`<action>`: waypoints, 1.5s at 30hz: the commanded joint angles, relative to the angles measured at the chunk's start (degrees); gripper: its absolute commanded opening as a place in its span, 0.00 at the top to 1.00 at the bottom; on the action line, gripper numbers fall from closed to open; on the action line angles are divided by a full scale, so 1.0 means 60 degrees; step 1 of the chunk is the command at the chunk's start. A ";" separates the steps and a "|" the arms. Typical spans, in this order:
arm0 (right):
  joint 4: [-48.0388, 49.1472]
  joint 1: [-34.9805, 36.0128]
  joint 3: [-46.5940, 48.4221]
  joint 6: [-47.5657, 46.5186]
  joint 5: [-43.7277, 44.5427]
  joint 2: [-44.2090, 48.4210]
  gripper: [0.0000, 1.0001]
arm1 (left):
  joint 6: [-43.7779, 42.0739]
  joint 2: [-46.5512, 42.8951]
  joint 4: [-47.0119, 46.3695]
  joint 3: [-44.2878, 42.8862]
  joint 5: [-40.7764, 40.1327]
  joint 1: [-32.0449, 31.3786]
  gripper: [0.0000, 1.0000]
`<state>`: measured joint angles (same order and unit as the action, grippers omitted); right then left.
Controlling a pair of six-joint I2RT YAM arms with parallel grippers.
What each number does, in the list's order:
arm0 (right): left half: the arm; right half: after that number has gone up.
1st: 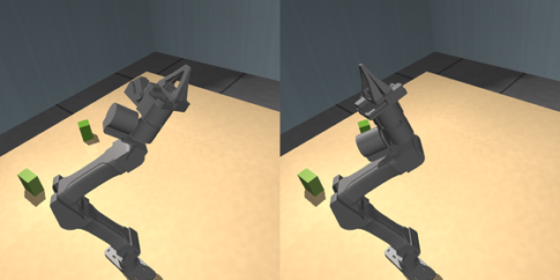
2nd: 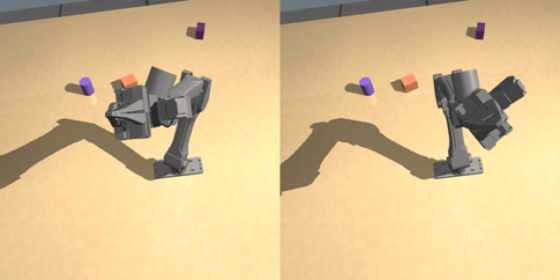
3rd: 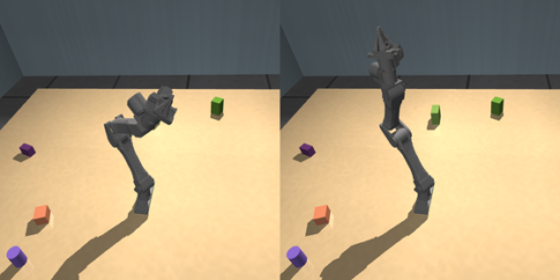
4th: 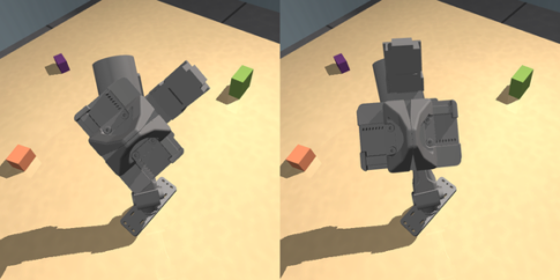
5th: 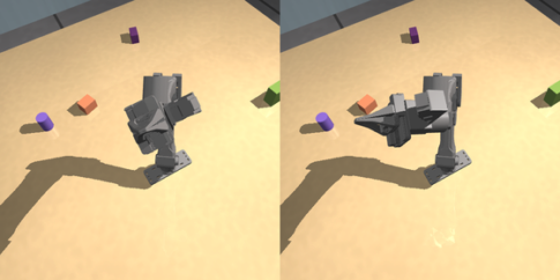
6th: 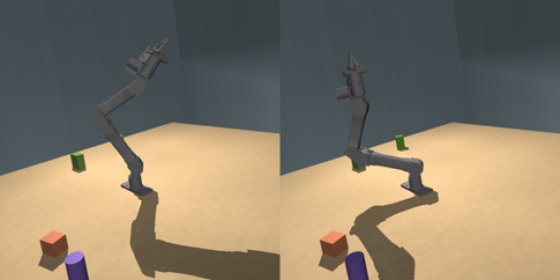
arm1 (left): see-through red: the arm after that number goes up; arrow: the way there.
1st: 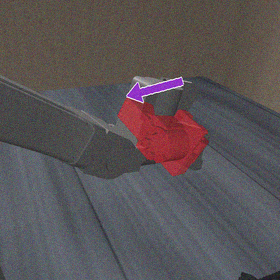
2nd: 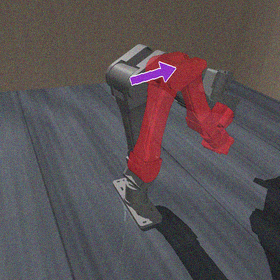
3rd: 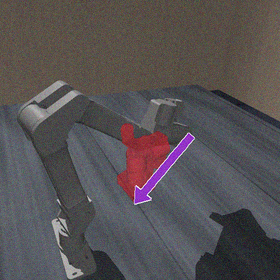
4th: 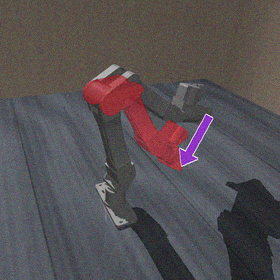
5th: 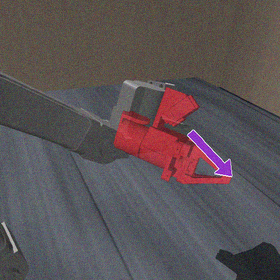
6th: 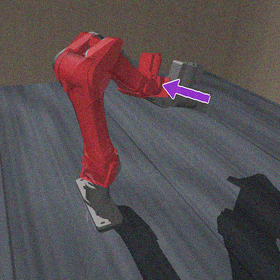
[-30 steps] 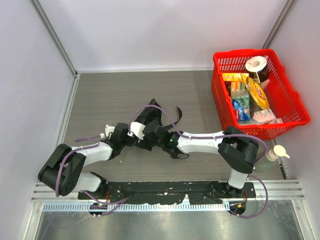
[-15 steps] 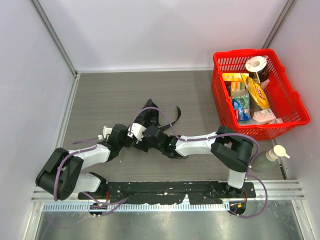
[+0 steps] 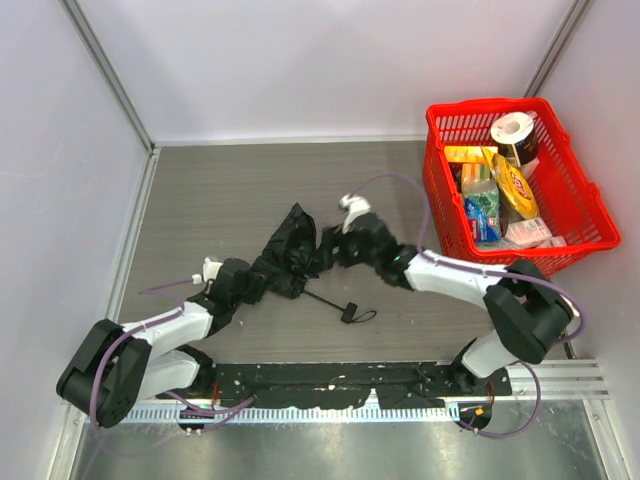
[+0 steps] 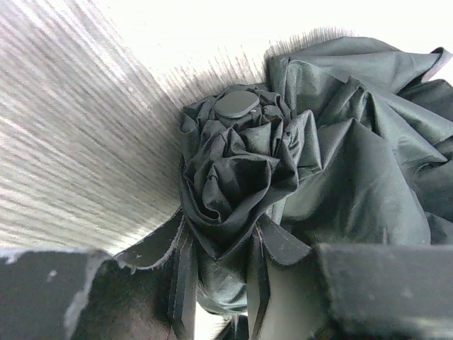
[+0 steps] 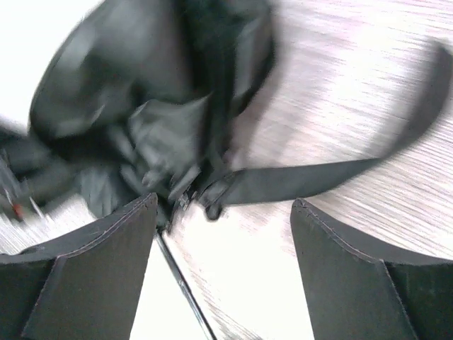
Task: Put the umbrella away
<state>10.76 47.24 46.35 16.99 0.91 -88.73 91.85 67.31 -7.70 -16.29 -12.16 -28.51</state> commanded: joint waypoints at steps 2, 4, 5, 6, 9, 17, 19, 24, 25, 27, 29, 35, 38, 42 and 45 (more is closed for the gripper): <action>-0.1663 -0.1487 0.0244 0.5544 -0.0869 0.0316 0.20 | -0.1115 -0.0407 0.0537 0.1030 -0.0199 -0.0038 1.00; -0.1138 -0.1487 0.0041 0.6305 -0.0738 0.0359 0.19 | -0.1100 -0.0466 0.0479 0.1104 -0.0185 -0.0038 1.00; -0.1062 -0.1502 0.0010 0.6845 -0.0636 0.0330 0.19 | -0.1056 -0.0481 0.0377 0.1148 -0.0156 -0.0052 1.00; -0.0902 -0.1502 -0.0034 0.6995 -0.0577 0.0301 0.20 | -0.1042 -0.0524 0.0289 0.1206 -0.0126 -0.0038 1.00; -0.0753 -0.1517 -0.0078 0.7991 0.0152 -0.0108 0.22 | -0.0997 -0.0671 0.0273 0.1236 -0.0111 -0.0038 1.00; -0.0285 -0.1560 0.0140 0.8901 0.1327 -0.1588 0.35 | -0.0793 -0.1520 0.0464 0.1529 -0.0067 -0.0067 1.00; -0.0242 -0.1691 0.0316 0.8799 0.1431 -0.2013 0.44 | -0.0734 -0.1710 0.0508 0.1602 -0.0053 -0.0038 1.00; 0.0547 -0.1985 0.0581 0.8041 0.1550 -0.2905 0.82 | -0.0675 -0.2106 0.0639 0.1690 0.0166 -0.0023 1.00; 0.0854 -0.2174 0.0770 0.7877 0.1577 -0.3081 0.99 | -0.0632 -0.2194 0.0625 0.1748 0.0225 -0.0038 1.00; 0.2194 -0.2467 0.1092 0.7293 0.1330 -0.3913 0.99 | -0.0602 -0.2399 0.0479 0.1953 0.0328 -0.0038 1.00; 0.3369 -0.2833 0.1690 0.7114 0.0118 -0.4835 0.99 | -0.0660 -0.2618 0.0390 0.2056 0.0386 -0.0052 1.00; 0.4651 -0.2996 0.4090 0.6749 -0.1540 -0.6492 0.99 | -0.0632 -0.3058 0.0595 0.2218 0.0314 -0.0038 1.00; 0.5135 -0.2894 0.4215 0.6718 -0.1397 -0.6556 0.99 | -0.0485 -0.3117 0.0799 0.2145 0.0255 -0.0023 1.00; 0.4044 -0.2937 0.3831 0.5886 -0.0884 -0.6071 0.99 | -0.0470 -0.2884 0.0859 0.1867 0.0167 -0.0023 1.00; 0.2225 -0.3011 0.4519 0.4192 -0.1044 -0.6028 0.92 | -0.0427 -0.2576 0.1048 0.1691 0.0283 0.0006 1.00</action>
<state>35.53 30.48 69.17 55.27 -8.25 -127.96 90.04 49.60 -8.14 -4.73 -10.48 -28.51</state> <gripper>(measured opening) 0.027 0.266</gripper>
